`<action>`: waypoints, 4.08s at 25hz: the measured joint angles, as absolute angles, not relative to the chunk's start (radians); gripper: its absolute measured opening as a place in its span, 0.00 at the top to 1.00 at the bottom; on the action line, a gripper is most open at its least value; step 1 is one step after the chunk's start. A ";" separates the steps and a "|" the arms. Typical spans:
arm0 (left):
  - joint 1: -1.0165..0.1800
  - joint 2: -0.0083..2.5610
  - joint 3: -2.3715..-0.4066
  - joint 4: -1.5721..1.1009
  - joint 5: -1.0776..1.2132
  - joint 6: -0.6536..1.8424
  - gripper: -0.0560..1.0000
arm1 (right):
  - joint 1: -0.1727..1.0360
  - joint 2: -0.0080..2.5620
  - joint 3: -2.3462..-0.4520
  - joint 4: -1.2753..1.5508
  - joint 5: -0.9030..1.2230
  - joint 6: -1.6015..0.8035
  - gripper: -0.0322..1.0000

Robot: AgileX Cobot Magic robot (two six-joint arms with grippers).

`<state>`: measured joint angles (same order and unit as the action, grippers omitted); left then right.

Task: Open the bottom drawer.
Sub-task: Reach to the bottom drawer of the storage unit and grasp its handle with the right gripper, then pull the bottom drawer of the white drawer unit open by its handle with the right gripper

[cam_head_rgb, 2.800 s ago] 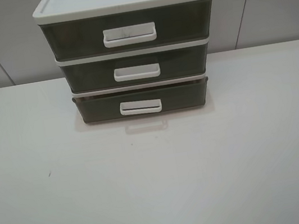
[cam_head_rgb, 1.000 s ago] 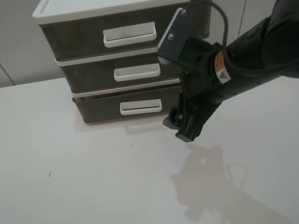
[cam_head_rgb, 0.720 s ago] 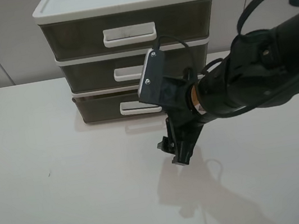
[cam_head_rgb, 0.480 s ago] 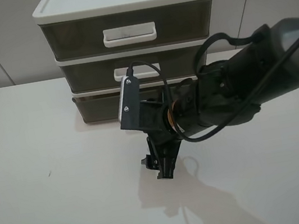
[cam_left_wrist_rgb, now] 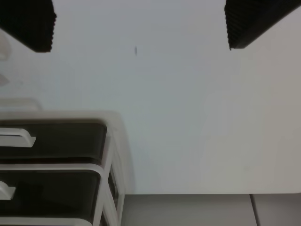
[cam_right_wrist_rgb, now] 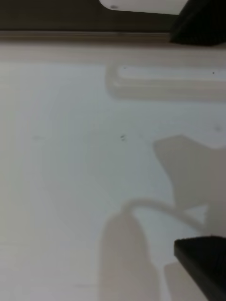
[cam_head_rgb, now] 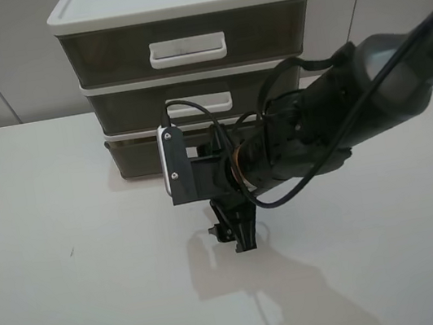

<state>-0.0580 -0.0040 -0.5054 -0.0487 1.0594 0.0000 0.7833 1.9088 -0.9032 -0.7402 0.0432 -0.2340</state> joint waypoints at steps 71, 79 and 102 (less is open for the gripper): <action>-0.058 -0.004 -0.505 -0.049 1.059 0.000 0.24 | 0.778 1.941 -0.707 0.221 -0.426 -1.089 0.86; -0.058 -0.004 -0.505 -0.049 1.059 0.000 0.24 | 0.852 1.903 -0.651 0.294 -0.420 -1.090 0.87; -0.058 -0.004 -0.505 -0.049 1.059 0.000 0.24 | 0.915 1.885 -0.625 0.361 -0.375 -1.090 0.88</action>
<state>-0.0580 -0.0040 -0.5054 -0.0487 1.0594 0.0000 0.9152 1.8850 -0.6251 0.3610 -0.3754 -1.0901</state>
